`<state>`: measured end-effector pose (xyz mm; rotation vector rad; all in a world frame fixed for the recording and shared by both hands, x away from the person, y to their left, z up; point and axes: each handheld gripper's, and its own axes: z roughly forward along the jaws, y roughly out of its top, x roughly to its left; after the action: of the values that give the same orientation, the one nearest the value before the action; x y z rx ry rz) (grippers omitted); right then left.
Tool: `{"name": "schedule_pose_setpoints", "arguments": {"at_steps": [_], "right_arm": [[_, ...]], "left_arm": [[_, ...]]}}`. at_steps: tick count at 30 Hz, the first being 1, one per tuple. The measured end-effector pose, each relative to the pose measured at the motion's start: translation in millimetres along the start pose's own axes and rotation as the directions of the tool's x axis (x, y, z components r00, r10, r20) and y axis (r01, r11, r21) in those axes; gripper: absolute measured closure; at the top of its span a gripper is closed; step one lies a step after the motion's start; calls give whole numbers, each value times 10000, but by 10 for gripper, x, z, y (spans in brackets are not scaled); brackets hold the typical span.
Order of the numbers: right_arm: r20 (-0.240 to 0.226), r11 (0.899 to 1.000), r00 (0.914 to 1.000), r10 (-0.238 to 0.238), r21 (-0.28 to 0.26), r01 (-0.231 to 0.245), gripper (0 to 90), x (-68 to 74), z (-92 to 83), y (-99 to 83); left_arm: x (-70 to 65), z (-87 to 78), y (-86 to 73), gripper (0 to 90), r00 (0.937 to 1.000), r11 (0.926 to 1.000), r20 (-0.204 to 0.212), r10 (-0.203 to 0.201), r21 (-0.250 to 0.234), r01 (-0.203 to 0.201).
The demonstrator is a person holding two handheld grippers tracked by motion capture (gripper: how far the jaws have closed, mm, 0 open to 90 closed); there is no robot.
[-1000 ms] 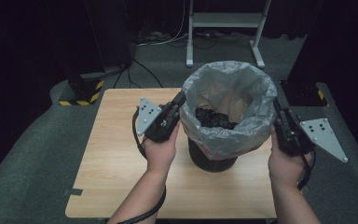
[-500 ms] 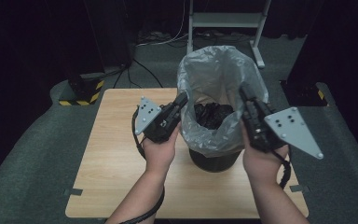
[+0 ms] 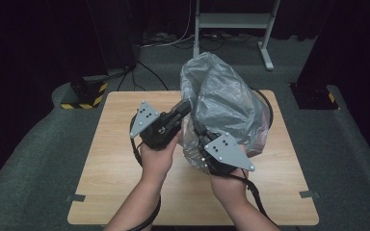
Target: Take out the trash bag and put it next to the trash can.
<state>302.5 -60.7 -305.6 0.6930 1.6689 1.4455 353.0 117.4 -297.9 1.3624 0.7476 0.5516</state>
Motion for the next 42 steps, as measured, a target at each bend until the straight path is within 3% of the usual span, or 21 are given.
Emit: {"name": "schedule_pose_setpoints", "arguments": {"at_steps": [7, 9, 11, 14, 17, 19, 21, 24, 26, 29, 31, 34, 35, 39, 42], "right_arm": [[-175, 9992, 9998, -43, 408, 50, 900, 49, 110, -134], [-174, 9993, 9998, -102, 366, 109, 900, 41, 118, -145], [-186, 9994, 9998, -64, 344, 70, 900, 38, 123, -155], [-247, 9995, 9996, -115, 280, 121, 900, 38, 122, -169], [-336, 9995, 9994, -97, 295, 107, 900, 34, 132, -185], [-395, 9995, 9992, -106, 301, 118, 900, 27, 141, -190], [-435, 9995, 9990, -54, 296, 67, 900, 19, 143, -193], [-503, 9998, 9987, -9, 212, 20, 900, 5, 131, -200], [-561, 9998, 9984, 56, 181, -46, 895, -12, 107, -204], [-638, 9999, 9978, 155, 32, -153, 818, -35, 60, -196], [-698, 9992, 9969, 361, -134, -372, 721, -110, -51, -145], [-614, 9981, 9968, 505, -320, -525, 697, -201, -151, -93], [-442, 9973, 9971, 618, -375, -634, 678, -346, -261, -43], [218, 9964, 9971, 731, -443, -721, 643, -649, -448, -21], [786, 9949, 9922, 968, -365, -941, 625, -903, -582, -65]], "left_arm": [[19, 54, -38, 880, 9997, 9985, 256, -21, 554, 7], [27, 11, -28, 784, 9999, 9992, 76, -127, 380, 124], [52, -56, -10, 618, 9990, 9993, -263, -353, 81, 355], [99, -48, 9, 383, 9929, 9972, -1007, -629, 350, 667], [125, 78, 29, 290, 9909, 9862, -510, -1248, 1031, 1295], [78, 152, 56, 331, 9948, 9863, -375, -949, 1318, 991], [57, 228, 82, 396, 9947, 9818, -318, -983, 1601, 1021], [73, 289, 99, 592, 9934, 9767, -246, -1121, 1813, 1147], [76, 311, 103, 724, 9953, 9770, -239, -934, 1905, 962], [70, 321, 101, 846, 9968, 9796, -192, -771, 1847, 794], [69, 333, 96, 868, 9977, 9836, -317, -603, 1684, 648], [73, 355, 93, 880, 9970, 9849, -424, -645, 1584, 705], [65, 373, 88, 881, 9973, 9870, -486, -551, 1485, 618], [64, 388, 79, 883, 9972, 9887, -540, -521, 1378, 591], [74, 388, 81, 886, 9968, 9914, -605, -531, 1164, 599]]}}
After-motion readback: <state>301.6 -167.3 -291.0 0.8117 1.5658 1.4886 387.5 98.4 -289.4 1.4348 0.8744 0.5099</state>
